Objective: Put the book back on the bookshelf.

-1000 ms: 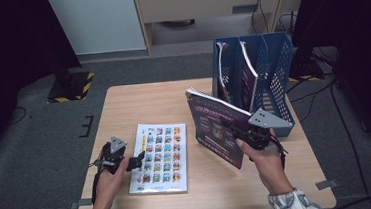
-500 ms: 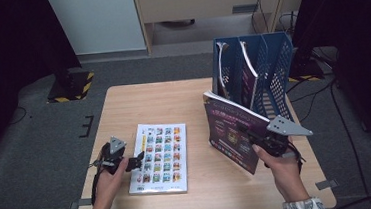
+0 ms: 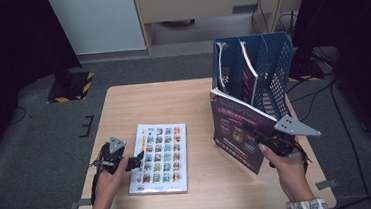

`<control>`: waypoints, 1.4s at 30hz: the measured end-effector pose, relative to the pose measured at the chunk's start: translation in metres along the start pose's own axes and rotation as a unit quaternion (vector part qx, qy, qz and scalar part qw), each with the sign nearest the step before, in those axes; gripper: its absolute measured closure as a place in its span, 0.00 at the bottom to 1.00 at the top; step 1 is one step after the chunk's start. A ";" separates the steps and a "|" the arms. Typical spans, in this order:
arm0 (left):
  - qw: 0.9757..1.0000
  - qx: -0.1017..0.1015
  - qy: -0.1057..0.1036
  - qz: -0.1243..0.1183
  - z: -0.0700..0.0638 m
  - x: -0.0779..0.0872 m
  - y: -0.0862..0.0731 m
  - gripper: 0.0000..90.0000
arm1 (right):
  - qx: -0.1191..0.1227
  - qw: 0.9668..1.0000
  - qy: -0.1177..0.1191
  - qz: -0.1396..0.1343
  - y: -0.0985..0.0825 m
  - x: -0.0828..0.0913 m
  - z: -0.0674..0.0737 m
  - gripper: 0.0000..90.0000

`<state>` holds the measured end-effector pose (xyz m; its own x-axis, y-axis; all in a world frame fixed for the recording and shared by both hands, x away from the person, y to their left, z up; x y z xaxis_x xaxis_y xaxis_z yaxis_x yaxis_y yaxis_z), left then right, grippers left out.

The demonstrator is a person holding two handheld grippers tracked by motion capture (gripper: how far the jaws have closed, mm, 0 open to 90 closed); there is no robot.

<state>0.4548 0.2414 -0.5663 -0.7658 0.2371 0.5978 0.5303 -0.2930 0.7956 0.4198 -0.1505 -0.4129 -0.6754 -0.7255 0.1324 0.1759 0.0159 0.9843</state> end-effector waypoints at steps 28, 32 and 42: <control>1.000 -0.001 0.000 0.000 0.000 0.000 0.000 0.05 | -0.012 1.000 -0.015 0.017 0.012 0.026 -0.011 0.93; 1.000 -0.001 0.000 0.000 0.000 -0.001 0.000 0.05 | -0.016 1.000 -0.017 0.017 0.015 0.032 -0.014 0.93; 1.000 -0.001 0.000 0.001 0.000 -0.001 -0.001 0.05 | -0.024 0.999 -0.024 -0.001 0.036 0.048 -0.019 0.93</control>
Point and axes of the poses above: each handheld gripper's, and its own axes: x roughly backward along the jaws, y roughly out of its top, z roughly to its left, the point moved 10 cm from there along -x, roughly forward along the jaws, and after that the axes turned 6 degrees about y, right-handed, at the moved point
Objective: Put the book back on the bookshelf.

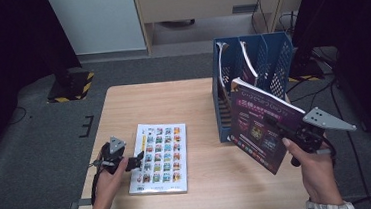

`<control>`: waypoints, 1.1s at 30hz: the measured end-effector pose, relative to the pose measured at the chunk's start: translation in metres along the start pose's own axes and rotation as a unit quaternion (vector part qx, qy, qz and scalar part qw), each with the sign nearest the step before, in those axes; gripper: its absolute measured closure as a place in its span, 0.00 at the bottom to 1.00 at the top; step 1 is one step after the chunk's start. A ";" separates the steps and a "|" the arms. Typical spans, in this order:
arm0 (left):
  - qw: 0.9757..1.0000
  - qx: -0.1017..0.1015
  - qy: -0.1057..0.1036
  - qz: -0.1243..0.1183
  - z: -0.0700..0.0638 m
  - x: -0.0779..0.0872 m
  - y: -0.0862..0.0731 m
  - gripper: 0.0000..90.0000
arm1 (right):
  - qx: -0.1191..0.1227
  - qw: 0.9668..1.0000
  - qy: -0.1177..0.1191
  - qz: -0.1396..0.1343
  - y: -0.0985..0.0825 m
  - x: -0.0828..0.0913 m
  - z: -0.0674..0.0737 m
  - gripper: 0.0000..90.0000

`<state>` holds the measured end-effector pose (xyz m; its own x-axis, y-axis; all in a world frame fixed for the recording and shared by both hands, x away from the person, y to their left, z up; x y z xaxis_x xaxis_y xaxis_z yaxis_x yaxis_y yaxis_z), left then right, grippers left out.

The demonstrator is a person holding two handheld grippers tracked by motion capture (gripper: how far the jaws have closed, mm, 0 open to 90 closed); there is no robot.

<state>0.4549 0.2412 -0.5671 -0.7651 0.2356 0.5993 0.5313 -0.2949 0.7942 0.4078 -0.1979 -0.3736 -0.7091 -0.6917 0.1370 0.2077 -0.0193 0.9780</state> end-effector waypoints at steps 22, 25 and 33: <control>1.000 -0.002 0.001 0.003 0.001 0.000 -0.001 0.05 | 0.001 0.999 -0.042 -0.019 0.056 0.012 -0.027 0.93; 1.000 -0.002 0.001 0.003 0.001 0.001 -0.001 0.05 | 0.003 0.999 -0.047 -0.019 0.059 0.013 -0.029 0.93; 1.000 -0.003 0.002 0.004 0.000 0.000 -0.002 0.05 | 0.004 0.998 -0.061 -0.019 0.059 0.022 -0.039 0.93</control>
Point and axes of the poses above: each handheld gripper's, and its own axes: x roughly backward along the jaws, y roughly out of its top, z roughly to its left, the point moved 10 cm from there along -x, roughly forward along the jaws, and after that the axes turned 6 degrees about y, right-handed, at the moved point
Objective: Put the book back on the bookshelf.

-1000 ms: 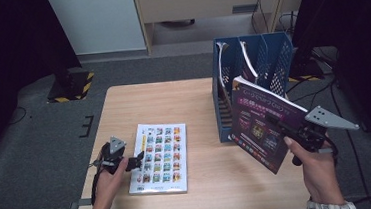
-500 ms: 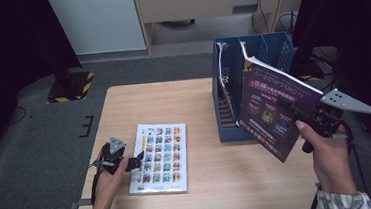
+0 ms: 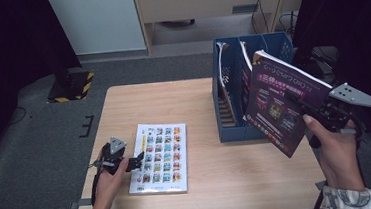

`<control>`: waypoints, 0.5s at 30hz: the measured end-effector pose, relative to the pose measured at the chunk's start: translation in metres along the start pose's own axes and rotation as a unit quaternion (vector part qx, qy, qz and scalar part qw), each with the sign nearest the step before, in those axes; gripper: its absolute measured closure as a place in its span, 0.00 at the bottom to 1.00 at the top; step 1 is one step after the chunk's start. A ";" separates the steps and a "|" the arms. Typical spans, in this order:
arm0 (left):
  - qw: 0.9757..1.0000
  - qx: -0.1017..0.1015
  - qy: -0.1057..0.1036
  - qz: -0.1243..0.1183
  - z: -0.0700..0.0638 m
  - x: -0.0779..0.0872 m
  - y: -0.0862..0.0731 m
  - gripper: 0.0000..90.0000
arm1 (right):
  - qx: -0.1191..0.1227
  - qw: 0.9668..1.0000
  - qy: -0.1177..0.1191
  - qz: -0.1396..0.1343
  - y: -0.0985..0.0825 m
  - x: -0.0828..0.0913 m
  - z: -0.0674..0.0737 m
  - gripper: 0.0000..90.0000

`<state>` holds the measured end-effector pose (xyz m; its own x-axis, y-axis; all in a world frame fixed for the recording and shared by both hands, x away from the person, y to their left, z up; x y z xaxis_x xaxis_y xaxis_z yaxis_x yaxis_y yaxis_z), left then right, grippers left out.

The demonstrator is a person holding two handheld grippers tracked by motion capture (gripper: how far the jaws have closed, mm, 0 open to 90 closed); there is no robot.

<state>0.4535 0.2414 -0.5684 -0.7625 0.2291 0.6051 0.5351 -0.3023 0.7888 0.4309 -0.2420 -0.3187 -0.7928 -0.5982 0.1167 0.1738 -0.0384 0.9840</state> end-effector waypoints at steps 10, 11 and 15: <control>1.000 0.000 0.000 0.001 0.001 0.000 0.000 0.05 | 0.004 1.000 -0.017 0.004 -0.002 0.007 -0.012 0.93; 1.000 0.000 0.000 0.001 0.001 0.000 0.000 0.05 | 0.004 1.000 -0.017 0.004 -0.002 0.007 -0.012 0.93; 1.000 -0.001 0.000 0.000 0.000 0.000 0.000 0.05 | 0.006 0.999 -0.031 0.011 -0.004 0.006 -0.020 0.93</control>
Point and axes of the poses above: each handheld gripper's, and its own axes: x roughly backward along the jaws, y roughly out of its top, z roughly to its left, the point moved 10 cm from there along -x, roughly forward along the jaws, and after that the axes turned 6 degrees about y, right-handed, at the moved point
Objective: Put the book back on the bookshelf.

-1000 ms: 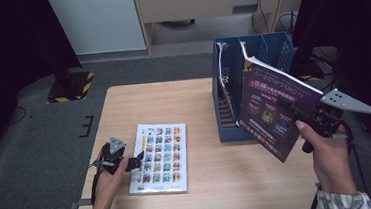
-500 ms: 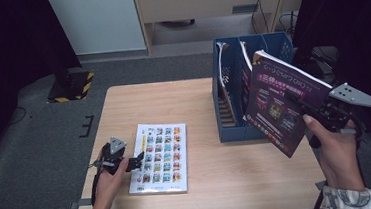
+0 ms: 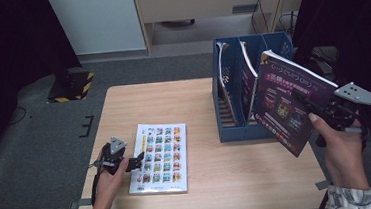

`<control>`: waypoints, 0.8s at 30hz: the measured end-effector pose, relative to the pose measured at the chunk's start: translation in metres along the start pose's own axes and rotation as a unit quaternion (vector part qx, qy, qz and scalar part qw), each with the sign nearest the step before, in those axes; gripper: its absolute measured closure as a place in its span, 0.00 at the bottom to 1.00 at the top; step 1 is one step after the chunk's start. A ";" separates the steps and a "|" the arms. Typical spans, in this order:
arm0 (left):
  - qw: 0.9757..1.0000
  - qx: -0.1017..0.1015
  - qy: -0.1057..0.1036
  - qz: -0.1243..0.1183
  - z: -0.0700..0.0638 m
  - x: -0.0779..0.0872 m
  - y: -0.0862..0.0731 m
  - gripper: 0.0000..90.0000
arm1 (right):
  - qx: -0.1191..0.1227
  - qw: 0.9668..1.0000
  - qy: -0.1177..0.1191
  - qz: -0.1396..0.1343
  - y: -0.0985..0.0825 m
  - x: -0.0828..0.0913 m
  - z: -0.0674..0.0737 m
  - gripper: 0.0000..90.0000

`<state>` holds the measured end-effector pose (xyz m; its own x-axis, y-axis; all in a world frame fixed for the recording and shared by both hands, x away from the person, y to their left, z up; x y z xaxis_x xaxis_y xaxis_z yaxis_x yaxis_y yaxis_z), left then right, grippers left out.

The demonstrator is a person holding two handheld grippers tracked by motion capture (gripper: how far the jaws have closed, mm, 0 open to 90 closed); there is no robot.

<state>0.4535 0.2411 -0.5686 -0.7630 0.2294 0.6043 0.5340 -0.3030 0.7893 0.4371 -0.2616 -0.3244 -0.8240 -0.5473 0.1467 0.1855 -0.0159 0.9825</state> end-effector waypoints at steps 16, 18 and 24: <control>1.000 -0.001 0.000 0.001 0.001 0.000 0.000 0.05 | -0.002 0.999 -0.047 0.010 -0.001 -0.032 -0.025 0.93; 1.000 0.001 0.000 -0.001 0.001 0.000 0.000 0.05 | -0.002 0.999 -0.050 0.009 0.001 -0.036 -0.027 0.93; 1.000 -0.001 0.000 0.000 0.000 0.000 0.000 0.05 | 0.000 0.998 -0.062 0.004 0.009 -0.049 -0.031 0.93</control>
<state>0.4536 0.2414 -0.5686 -0.7633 0.2287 0.6043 0.5337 -0.3040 0.7892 0.4956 -0.2606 -0.3263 -0.8824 -0.4396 0.1679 0.1922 -0.0109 0.9813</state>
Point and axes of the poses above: each handheld gripper's, and its own axes: x roughly backward along the jaws, y roughly out of its top, z roughly to its left, the point moved 10 cm from there along -x, roughly forward along the jaws, and after that the axes turned 6 degrees about y, right-handed, at the moved point
